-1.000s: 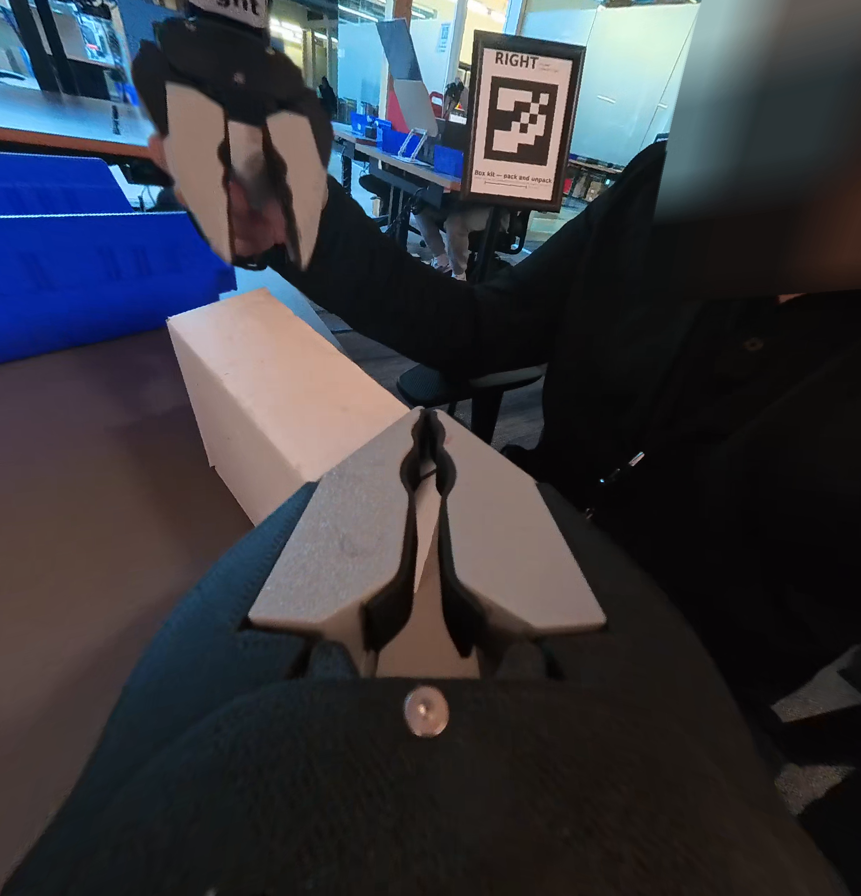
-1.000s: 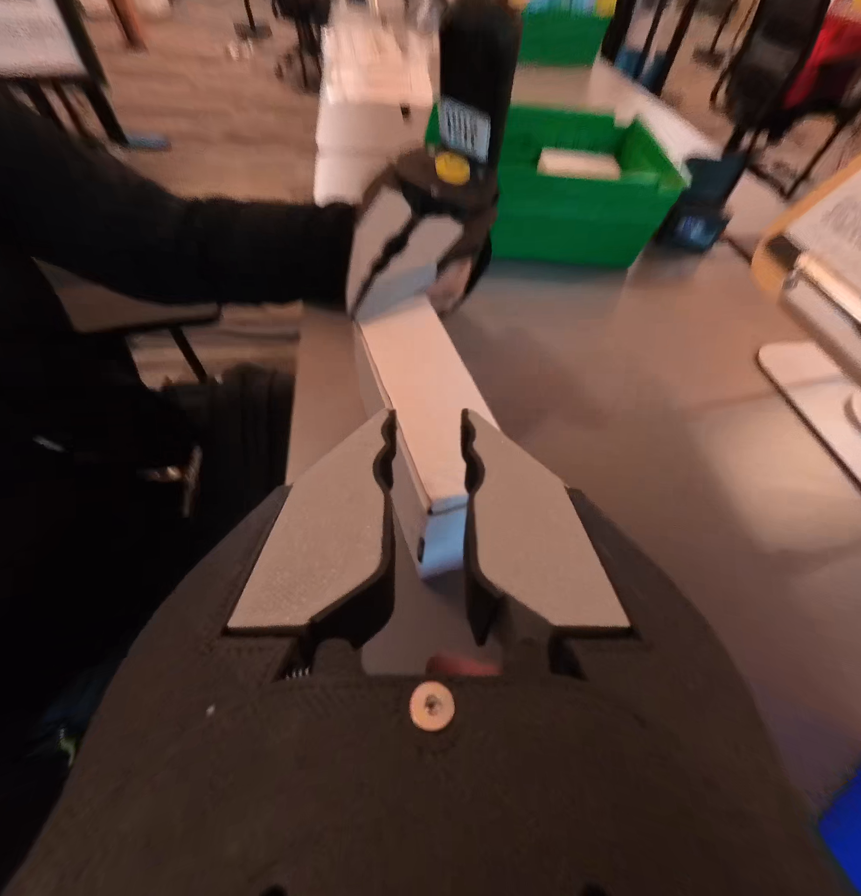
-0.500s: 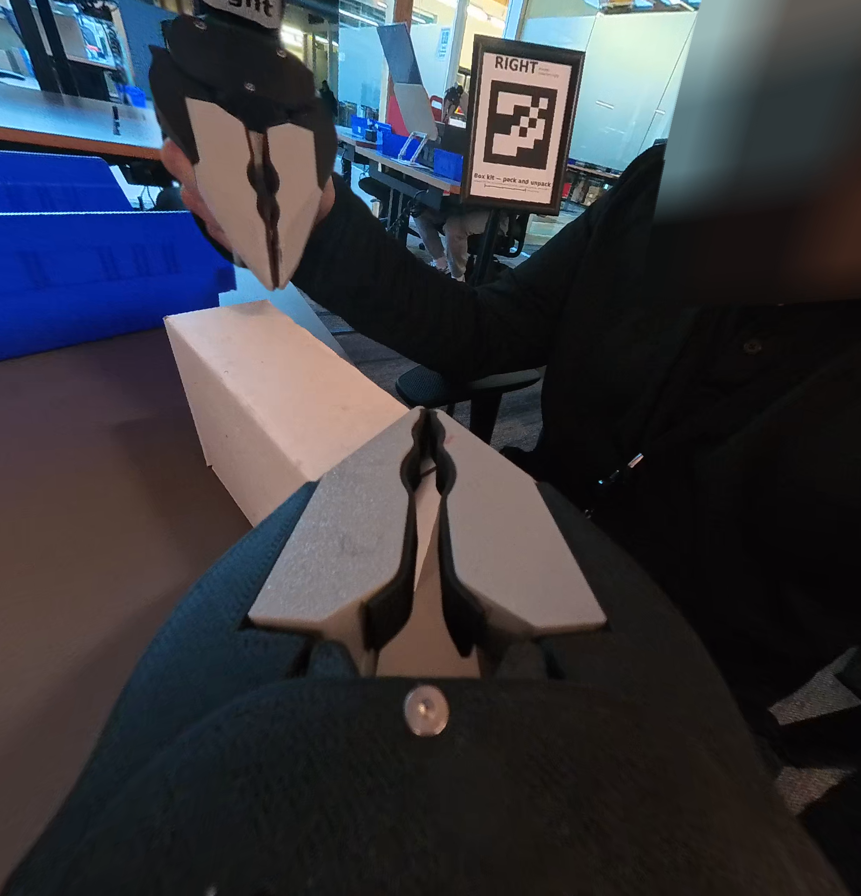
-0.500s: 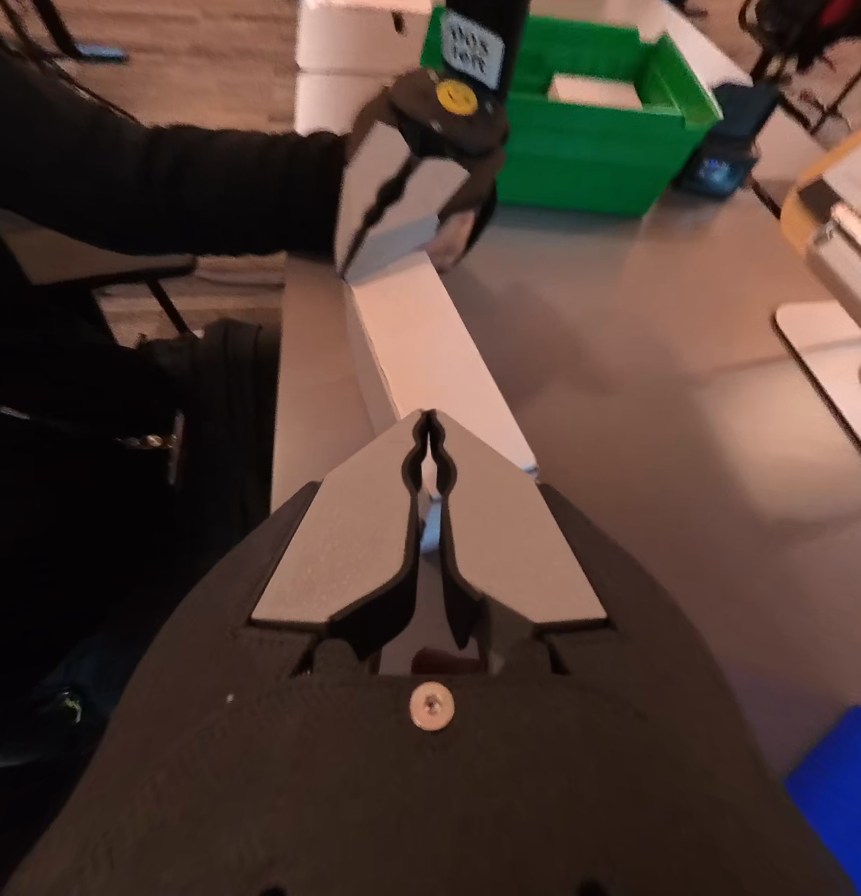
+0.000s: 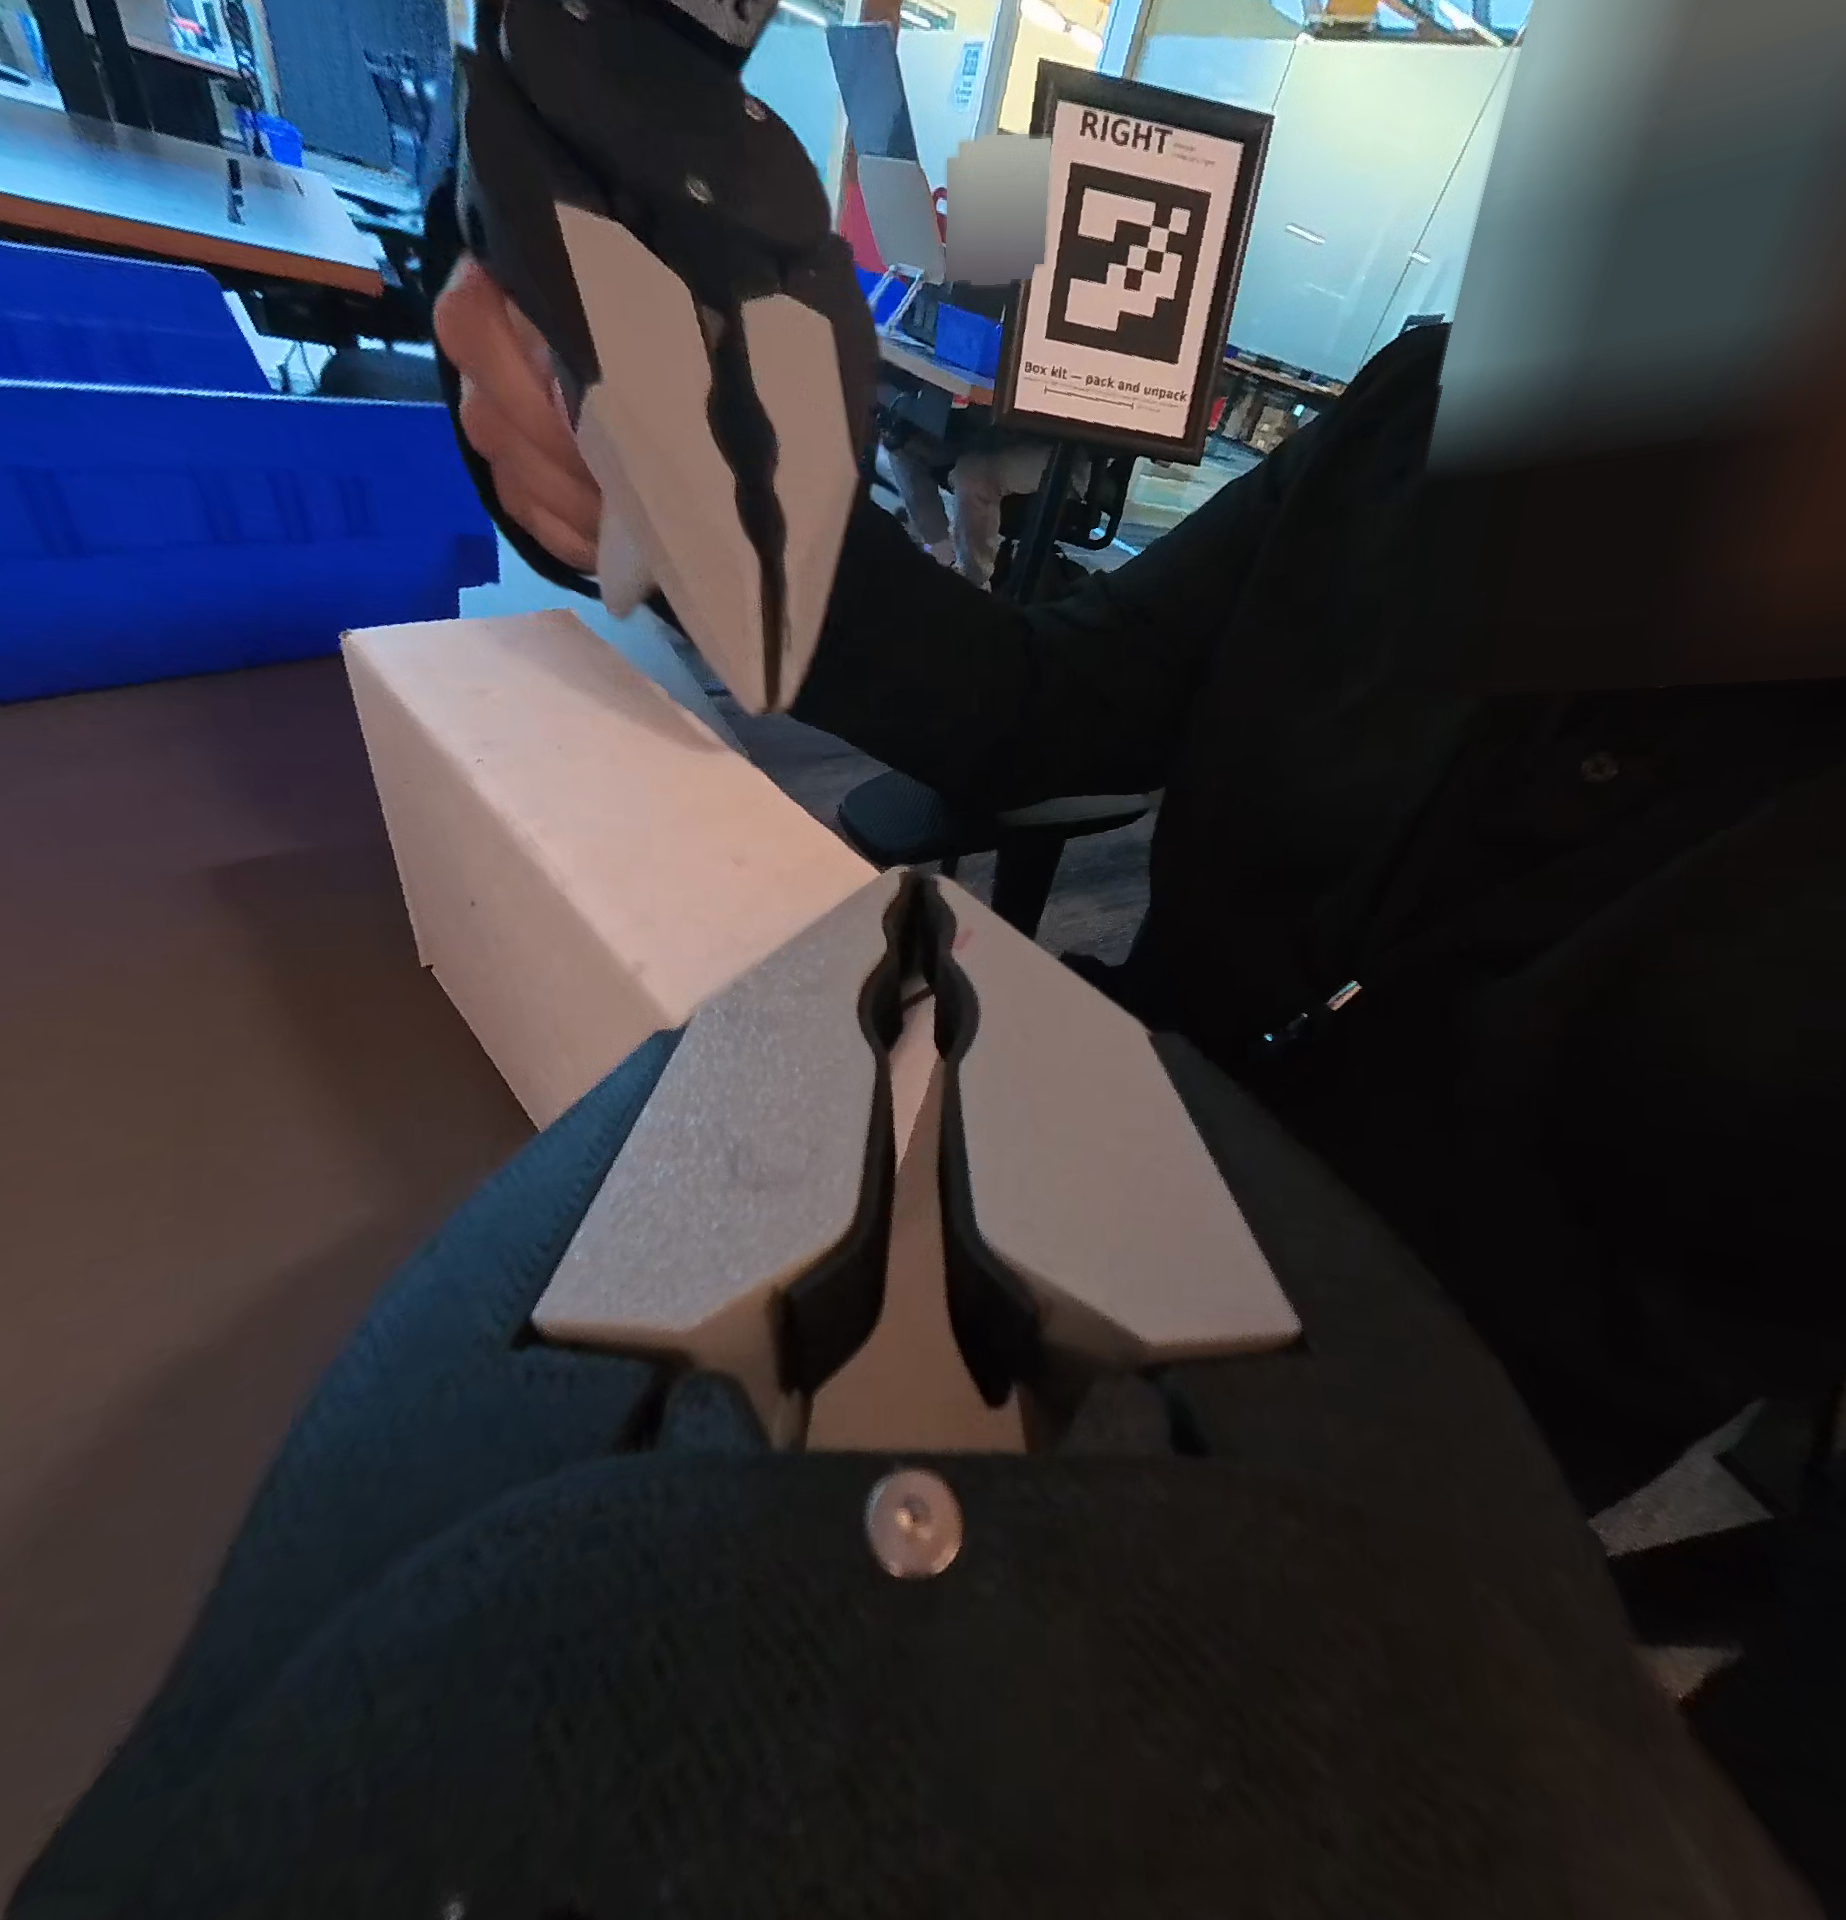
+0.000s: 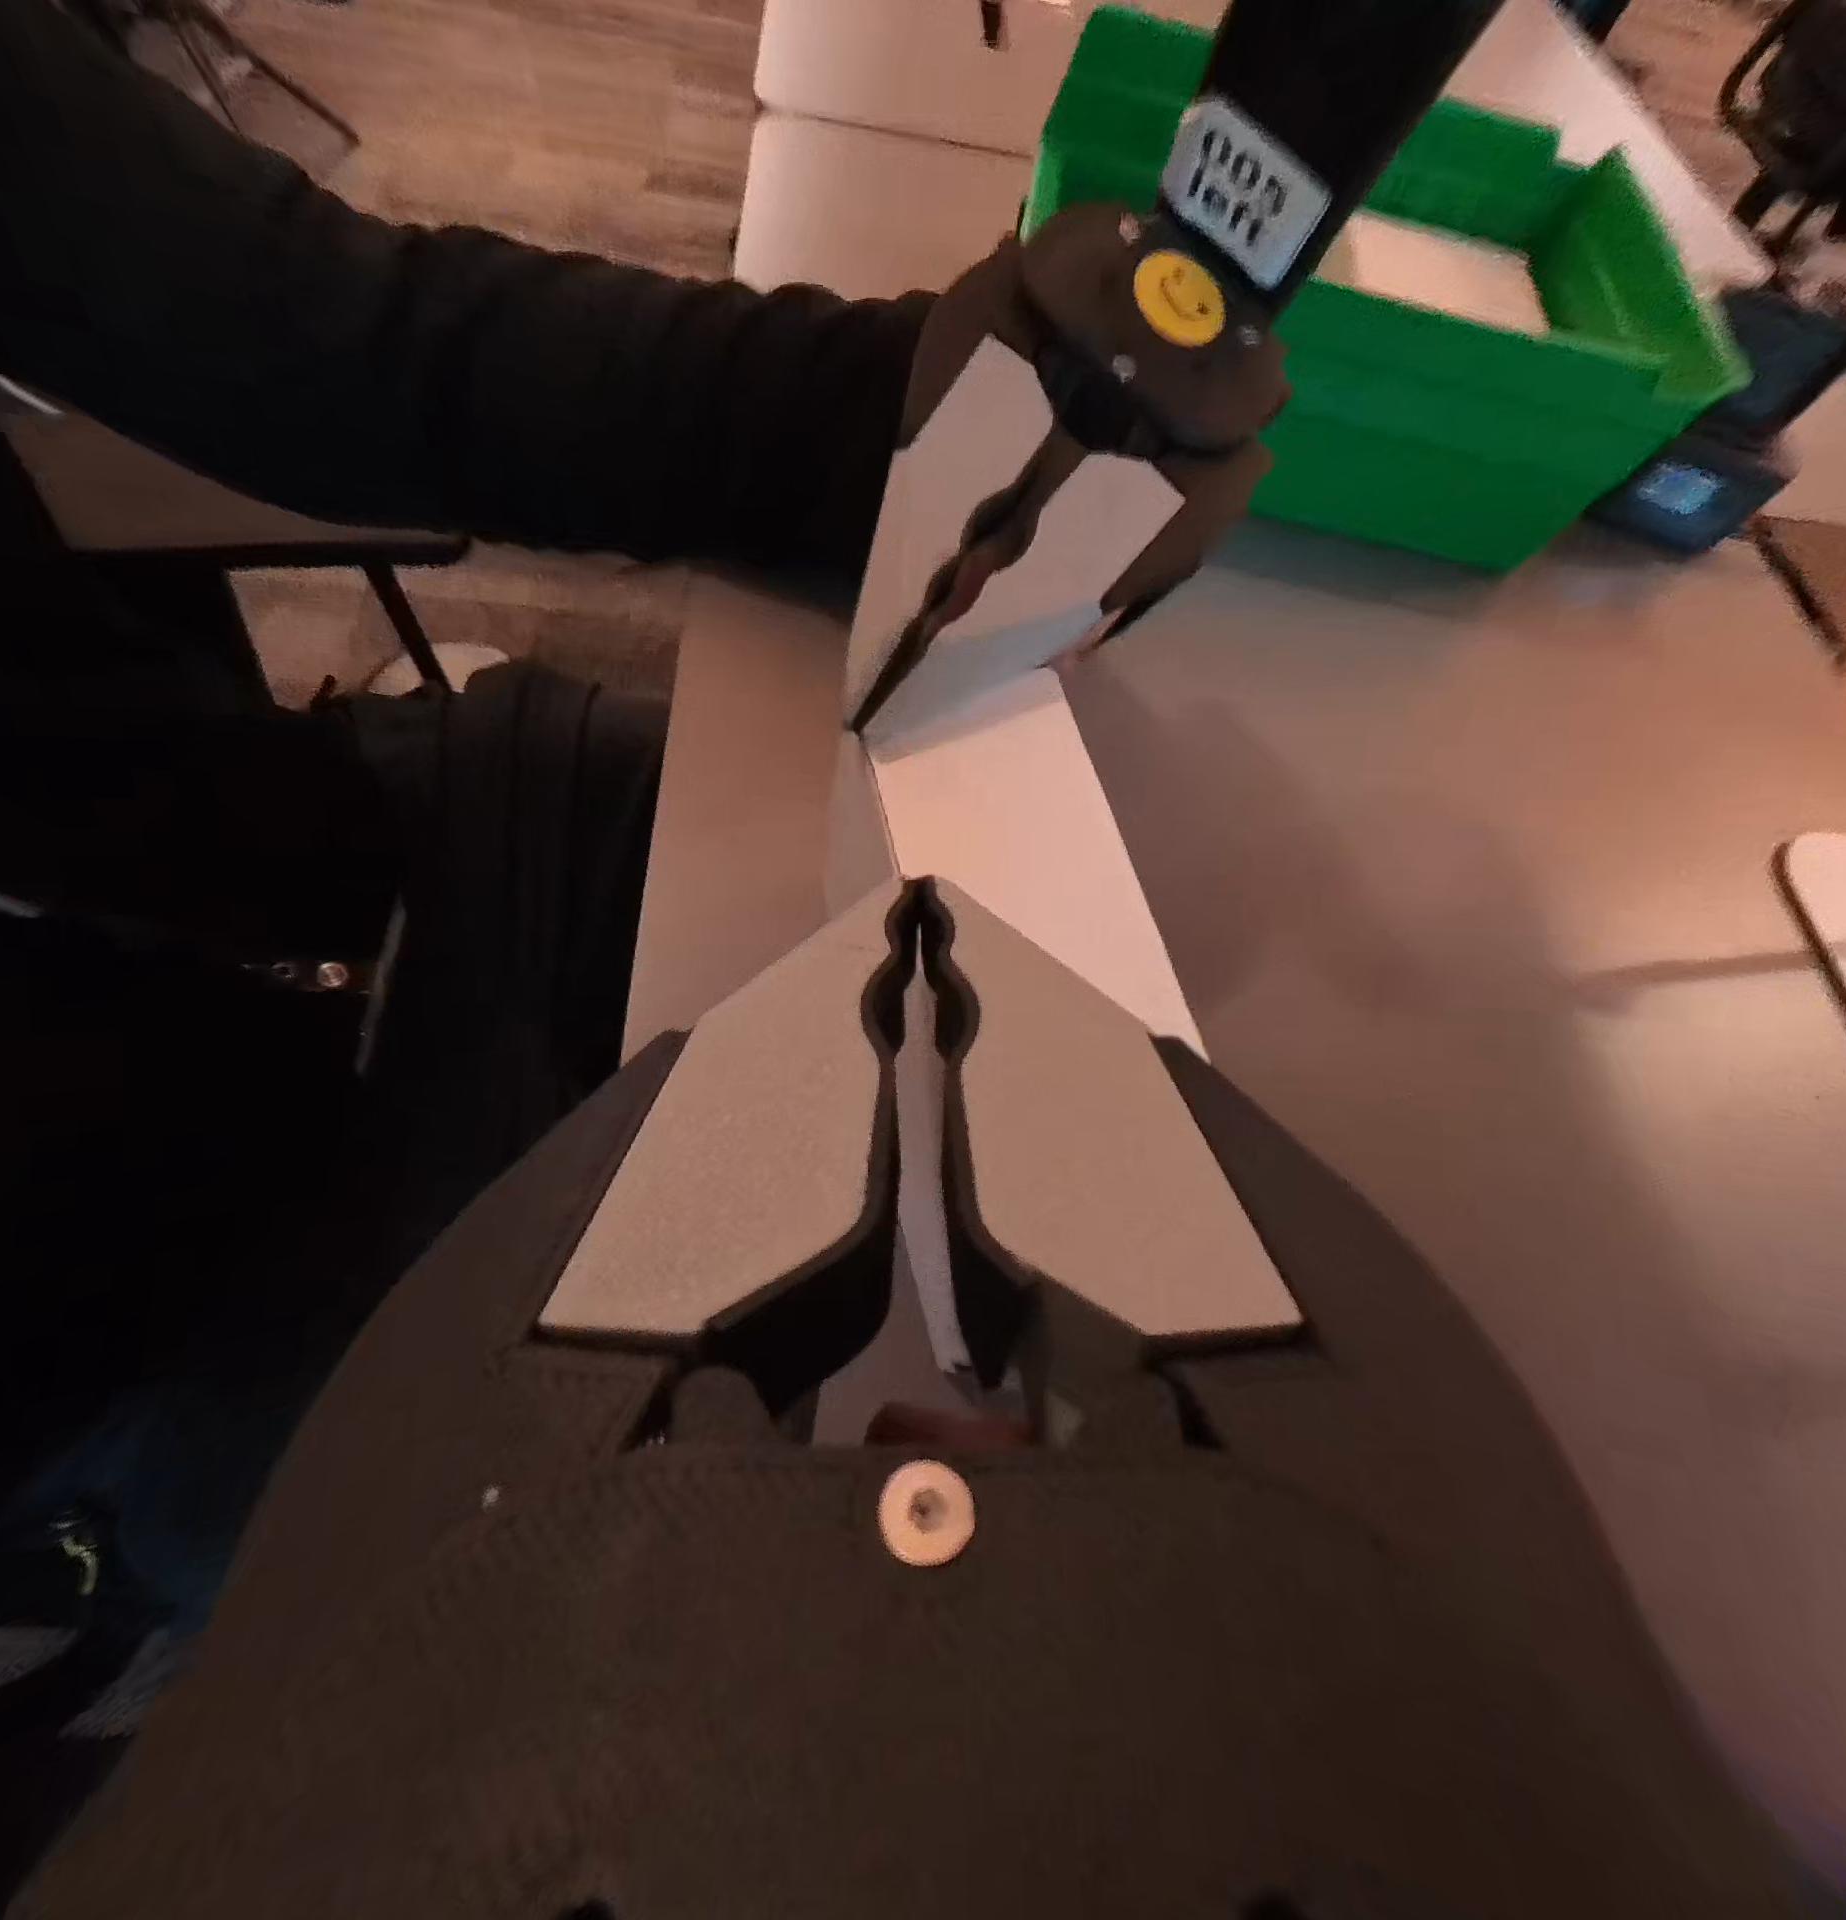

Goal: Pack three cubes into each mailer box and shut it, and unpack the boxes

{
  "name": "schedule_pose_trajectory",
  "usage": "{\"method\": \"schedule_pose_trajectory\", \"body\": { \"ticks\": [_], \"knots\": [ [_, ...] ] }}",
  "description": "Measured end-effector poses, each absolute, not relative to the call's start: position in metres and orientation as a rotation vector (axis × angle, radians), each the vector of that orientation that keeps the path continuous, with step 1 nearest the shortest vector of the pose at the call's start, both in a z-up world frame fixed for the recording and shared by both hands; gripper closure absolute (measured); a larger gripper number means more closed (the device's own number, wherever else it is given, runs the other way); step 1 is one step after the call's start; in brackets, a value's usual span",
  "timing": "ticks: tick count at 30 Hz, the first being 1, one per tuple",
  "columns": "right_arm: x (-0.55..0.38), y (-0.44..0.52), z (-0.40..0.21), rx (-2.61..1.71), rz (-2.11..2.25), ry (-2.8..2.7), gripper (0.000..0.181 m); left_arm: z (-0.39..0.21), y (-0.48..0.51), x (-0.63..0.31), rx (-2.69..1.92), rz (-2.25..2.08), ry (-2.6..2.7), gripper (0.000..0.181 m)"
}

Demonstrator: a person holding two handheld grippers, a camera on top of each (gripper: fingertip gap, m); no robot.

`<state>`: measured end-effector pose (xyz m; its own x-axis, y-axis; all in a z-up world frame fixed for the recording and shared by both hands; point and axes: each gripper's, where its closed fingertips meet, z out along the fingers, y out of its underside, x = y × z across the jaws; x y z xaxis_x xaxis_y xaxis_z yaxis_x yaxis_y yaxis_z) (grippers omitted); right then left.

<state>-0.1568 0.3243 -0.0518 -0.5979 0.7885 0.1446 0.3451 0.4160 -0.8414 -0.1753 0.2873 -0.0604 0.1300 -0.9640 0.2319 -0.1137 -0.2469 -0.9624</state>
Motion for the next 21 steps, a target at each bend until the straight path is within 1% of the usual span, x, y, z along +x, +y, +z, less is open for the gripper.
{"method": "schedule_pose_trajectory", "body": {
  "ticks": [3, 6, 9, 12, 14, 15, 18, 20, 21],
  "knots": [
    [-0.168, 0.324, -0.064, -1.034, 0.975, -2.190, 0.181, -0.060, 0.288, -0.176, -1.557, -1.250, 1.070, 0.181],
    [-0.165, 0.316, -0.054, -0.941, 1.007, -2.156, 0.181, -0.060, 0.288, -0.176, -1.569, -1.264, 1.060, 0.181],
    [-0.164, 0.331, -0.064, -1.054, 0.937, -2.166, 0.181, -0.060, 0.288, -0.176, -1.579, -1.286, 1.048, 0.181],
    [-0.156, 0.338, -0.055, -1.035, 0.958, -2.133, 0.181, -0.059, 0.288, -0.176, -1.569, -1.296, 1.045, 0.181],
    [-0.152, 0.345, -0.036, -0.999, 1.013, -2.031, 0.181, -0.059, 0.287, -0.176, -1.551, -1.295, 1.053, 0.181],
    [-0.150, 0.350, -0.026, -0.997, 1.036, -1.978, 0.164, -0.059, 0.287, -0.177, -1.537, -1.291, 1.068, 0.181],
    [-0.143, 0.363, -0.008, -1.048, 1.100, -1.866, 0.104, -0.058, 0.273, -0.179, -1.471, -1.274, 1.184, 0.181],
    [-0.138, 0.362, -0.006, -1.054, 1.156, -1.857, 0.090, -0.047, 0.262, -0.181, -1.371, -1.263, 1.220, 0.180],
    [-0.139, 0.360, -0.004, -1.044, 1.174, -1.849, 0.088, -0.037, 0.263, -0.183, -1.322, -1.250, 1.184, 0.175]
  ]
}}
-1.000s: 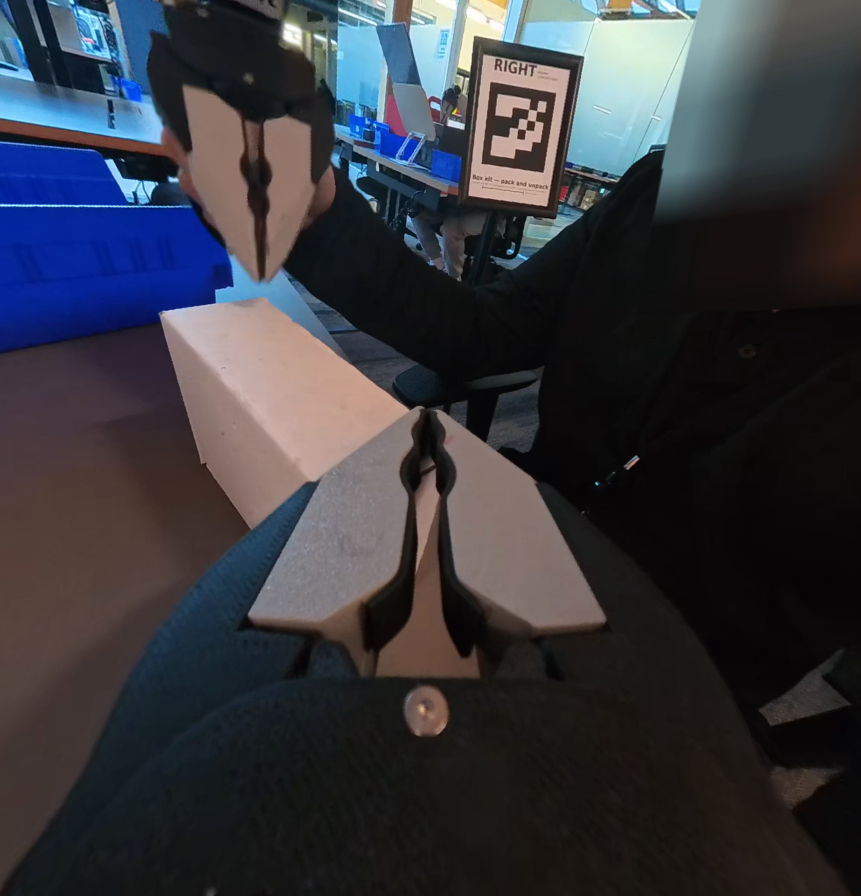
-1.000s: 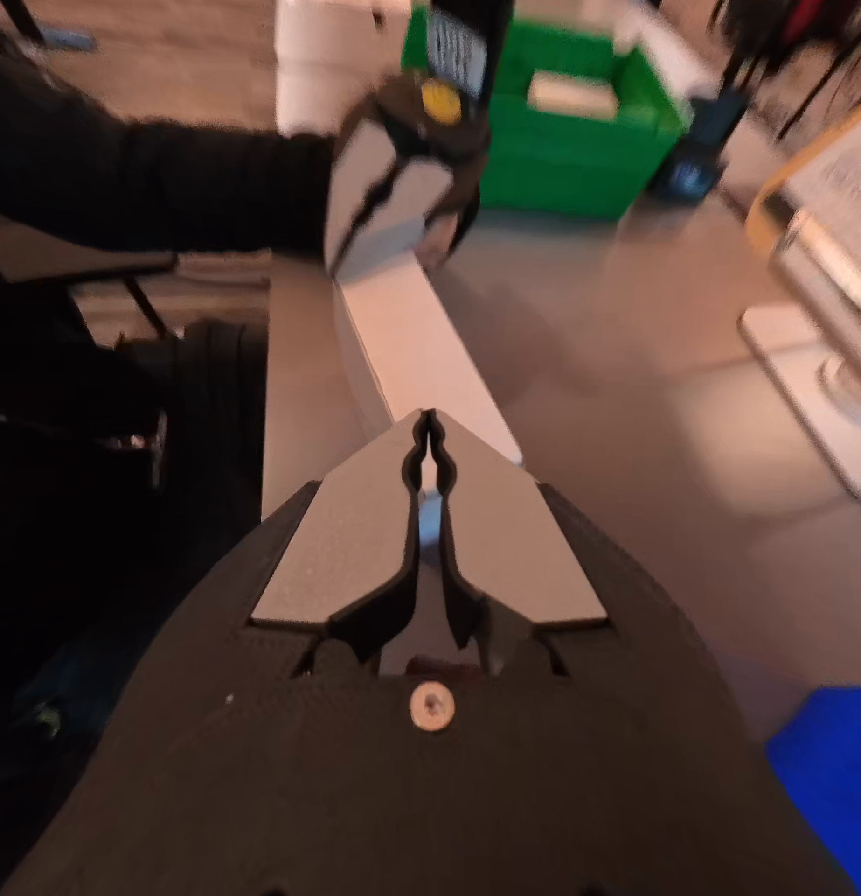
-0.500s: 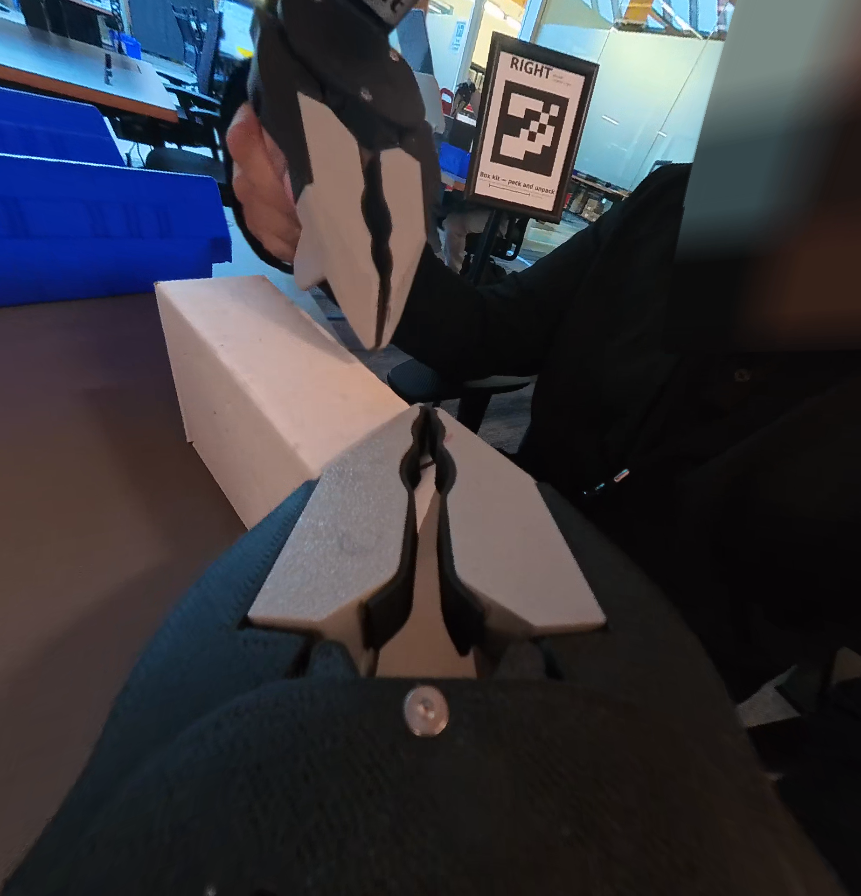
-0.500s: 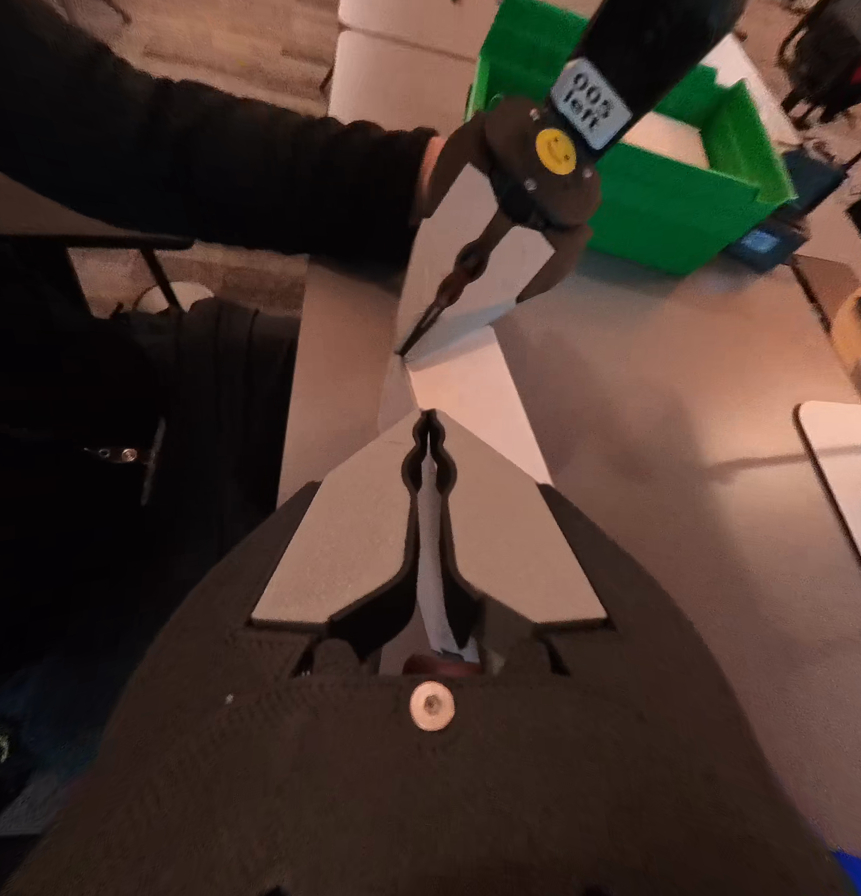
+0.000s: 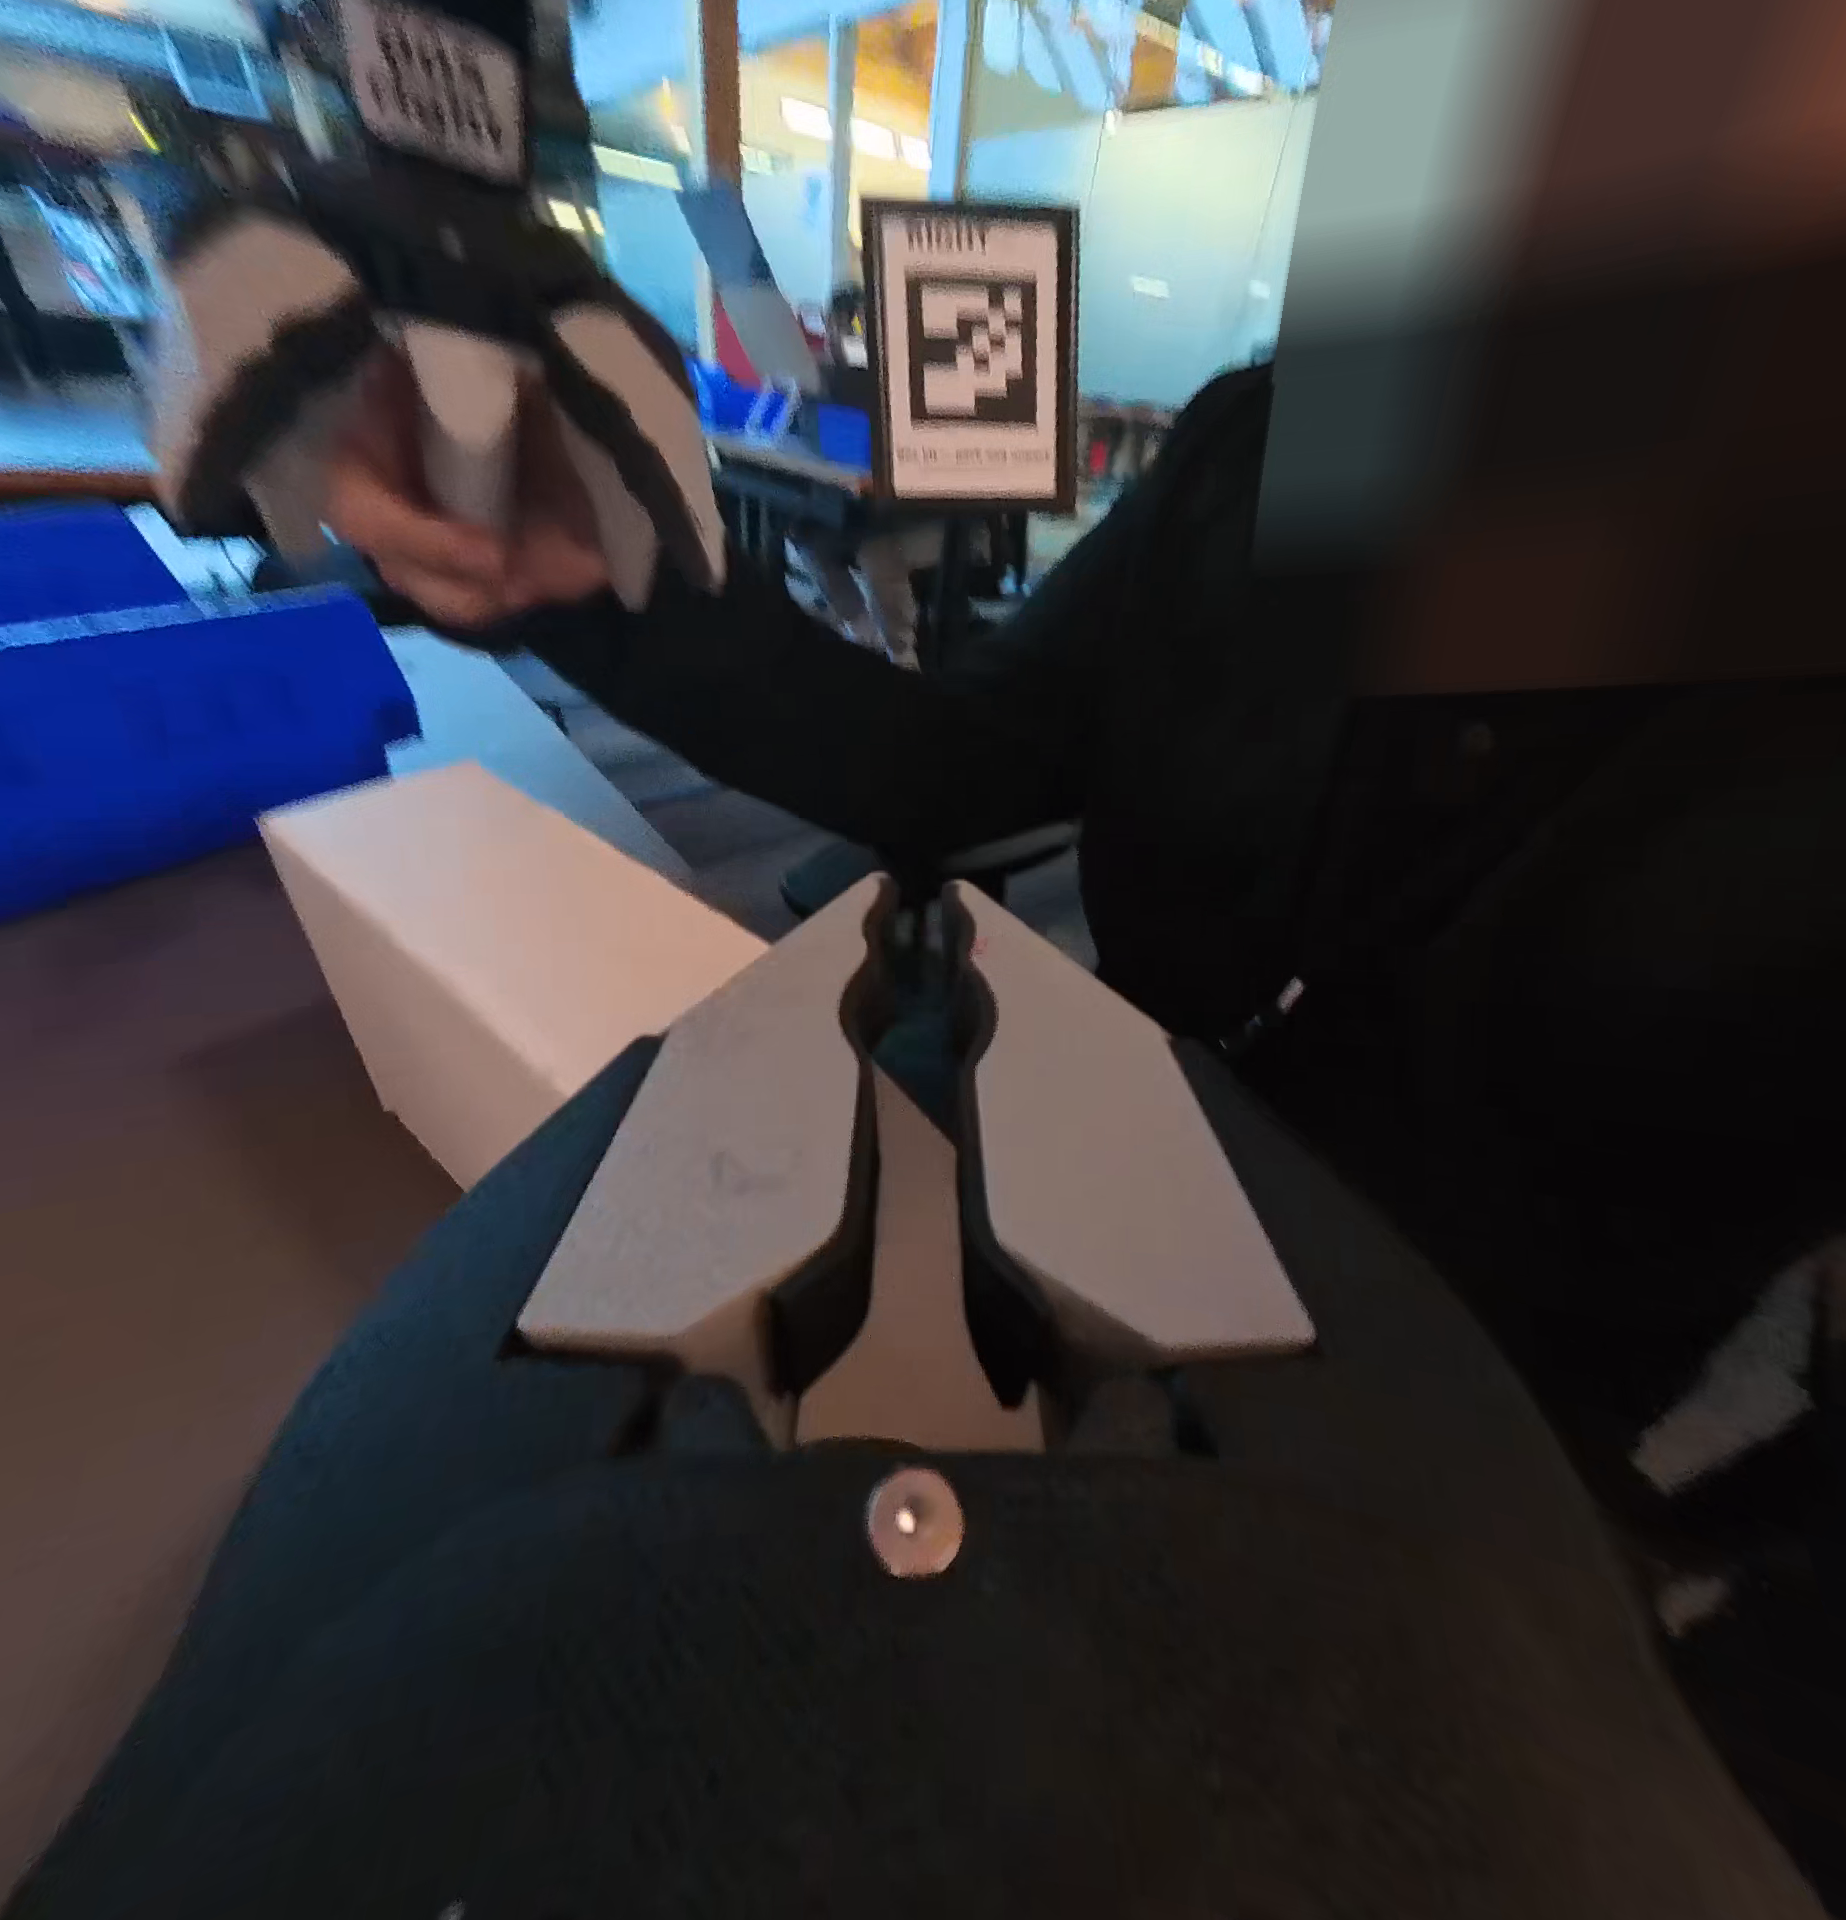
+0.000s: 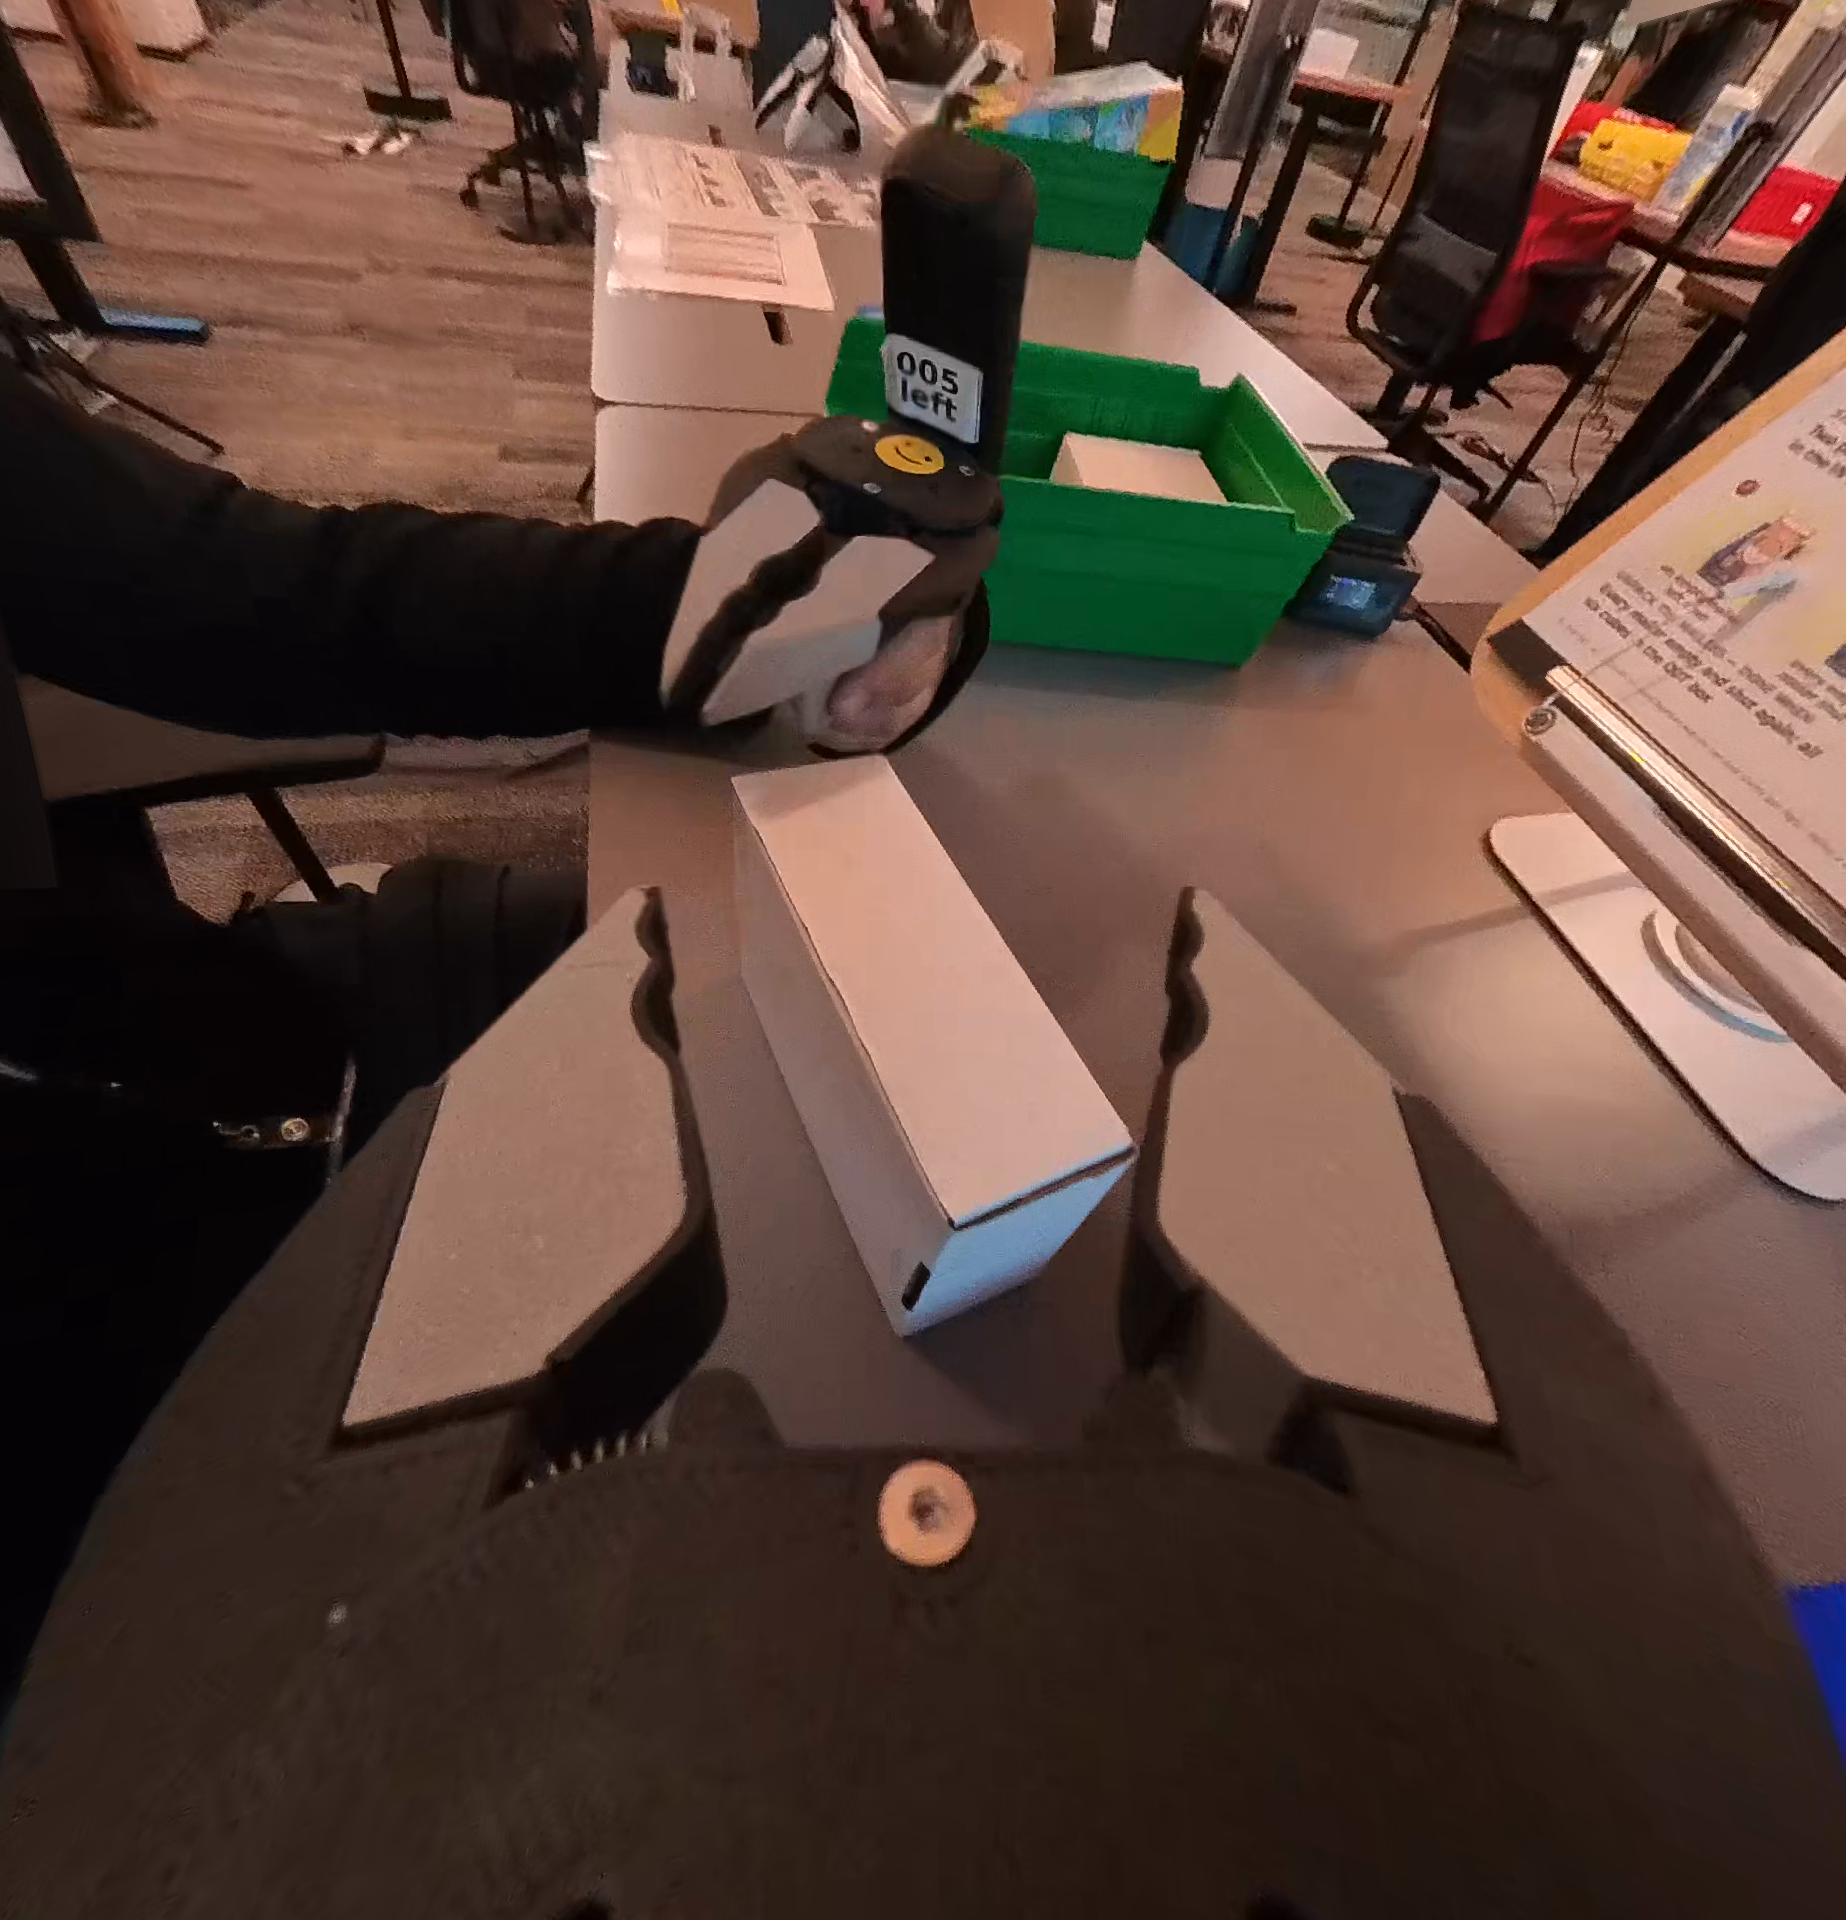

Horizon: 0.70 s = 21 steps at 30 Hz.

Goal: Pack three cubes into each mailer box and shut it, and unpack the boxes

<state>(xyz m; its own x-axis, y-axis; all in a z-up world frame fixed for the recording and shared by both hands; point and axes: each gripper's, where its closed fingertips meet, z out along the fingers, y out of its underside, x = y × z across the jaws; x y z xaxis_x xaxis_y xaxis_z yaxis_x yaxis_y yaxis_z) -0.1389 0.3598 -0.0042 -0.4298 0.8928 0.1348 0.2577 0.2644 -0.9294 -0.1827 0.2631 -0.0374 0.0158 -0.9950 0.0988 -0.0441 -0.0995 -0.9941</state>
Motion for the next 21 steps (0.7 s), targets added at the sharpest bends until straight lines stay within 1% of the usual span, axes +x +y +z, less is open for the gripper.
{"method": "schedule_pose_trajectory", "body": {
  "ticks": [2, 3, 4, 5, 6, 7, 13, 17, 19, 20, 21],
  "knots": [
    [-0.144, 0.354, -0.006, -1.039, 1.164, -1.859, 0.083, -0.027, 0.268, -0.188, -1.286, -1.217, 1.132, 0.171],
    [-0.149, 0.349, -0.009, -1.051, 1.138, -1.882, 0.079, -0.026, 0.271, -0.191, -1.286, -1.202, 1.112, 0.166],
    [-0.152, 0.343, -0.014, -1.068, 1.108, -1.920, 0.078, -0.024, 0.274, -0.194, -1.285, -1.186, 1.087, 0.161],
    [-0.154, 0.334, -0.023, -1.095, 1.078, -1.987, 0.080, -0.022, 0.278, -0.197, -1.277, -1.177, 1.060, 0.157],
    [-0.155, 0.325, -0.033, -1.121, 1.036, -2.067, 0.088, -0.021, 0.281, -0.200, -1.274, -1.171, 1.036, 0.156],
    [-0.157, 0.319, -0.039, -1.125, 0.982, -2.130, 0.094, -0.022, 0.285, -0.204, -1.281, -1.162, 1.014, 0.156],
    [-0.191, 0.327, -0.056, -1.070, 0.539, -2.436, 0.091, -0.019, 0.316, -0.230, -1.323, -1.028, 0.837, 0.158],
    [-0.193, 0.332, -0.101, -1.116, 0.234, -2.730, 0.087, -0.027, 0.355, -0.266, -1.407, -0.699, 0.663, 0.167],
    [-0.186, 0.336, -0.128, -1.118, 0.079, -2.832, 0.100, -0.037, 0.368, -0.281, -1.479, -0.618, 0.591, 0.171],
    [-0.186, 0.336, -0.134, -1.107, 0.047, -2.840, 0.095, -0.041, 0.372, -0.285, -1.503, -0.610, 0.563, 0.170],
    [-0.187, 0.333, -0.134, -1.103, 0.068, -2.827, 0.096, -0.044, 0.375, -0.287, -1.519, -0.613, 0.547, 0.170]
  ]
}}
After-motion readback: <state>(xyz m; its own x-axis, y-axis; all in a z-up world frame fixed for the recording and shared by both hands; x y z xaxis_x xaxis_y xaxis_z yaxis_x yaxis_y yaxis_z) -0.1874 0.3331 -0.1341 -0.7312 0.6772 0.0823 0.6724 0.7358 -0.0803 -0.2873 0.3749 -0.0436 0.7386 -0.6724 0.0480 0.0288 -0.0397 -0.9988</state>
